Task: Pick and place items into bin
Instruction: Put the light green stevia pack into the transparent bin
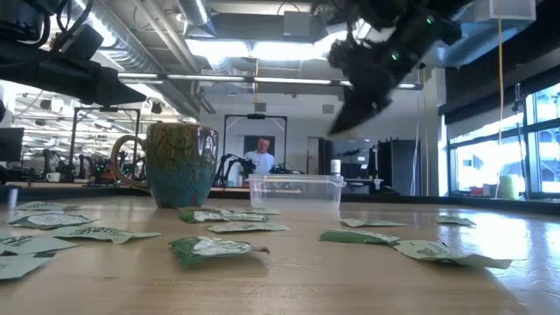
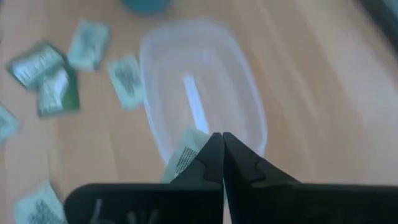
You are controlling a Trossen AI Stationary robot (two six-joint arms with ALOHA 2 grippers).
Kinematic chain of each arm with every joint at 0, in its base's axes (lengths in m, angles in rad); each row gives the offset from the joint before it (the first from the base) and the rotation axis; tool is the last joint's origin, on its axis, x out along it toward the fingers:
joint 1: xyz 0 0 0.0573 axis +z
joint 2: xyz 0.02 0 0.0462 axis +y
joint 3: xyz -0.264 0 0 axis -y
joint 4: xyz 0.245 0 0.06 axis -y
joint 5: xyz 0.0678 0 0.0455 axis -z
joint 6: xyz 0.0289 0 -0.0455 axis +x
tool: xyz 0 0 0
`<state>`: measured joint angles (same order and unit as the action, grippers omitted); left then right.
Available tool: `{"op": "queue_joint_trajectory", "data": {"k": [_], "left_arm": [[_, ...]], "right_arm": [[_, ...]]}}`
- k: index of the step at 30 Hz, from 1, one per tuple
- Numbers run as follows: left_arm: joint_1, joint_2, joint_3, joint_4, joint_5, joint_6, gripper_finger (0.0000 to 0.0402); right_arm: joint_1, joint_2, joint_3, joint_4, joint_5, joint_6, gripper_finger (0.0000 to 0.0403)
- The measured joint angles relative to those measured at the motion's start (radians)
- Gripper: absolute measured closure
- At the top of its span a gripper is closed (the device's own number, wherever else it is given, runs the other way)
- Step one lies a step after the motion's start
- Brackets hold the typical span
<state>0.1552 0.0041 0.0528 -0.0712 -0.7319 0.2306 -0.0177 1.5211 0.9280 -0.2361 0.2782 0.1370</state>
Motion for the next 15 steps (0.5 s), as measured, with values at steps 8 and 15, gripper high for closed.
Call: {"op": "queue_joint_trajectory", "data": {"k": [8, 15], "left_arm": [[0.000, 0.000, 0.000, 0.000, 0.000, 0.000, 0.0354], [0.000, 0.000, 0.000, 0.000, 0.000, 0.000, 0.0350]], "right_arm": [[-0.052, 0.083, -0.017, 0.194, 0.001, -0.080, 0.0403], [-0.077, 0.226, -0.017, 0.323, -0.019, -0.095, 0.0403]]}}
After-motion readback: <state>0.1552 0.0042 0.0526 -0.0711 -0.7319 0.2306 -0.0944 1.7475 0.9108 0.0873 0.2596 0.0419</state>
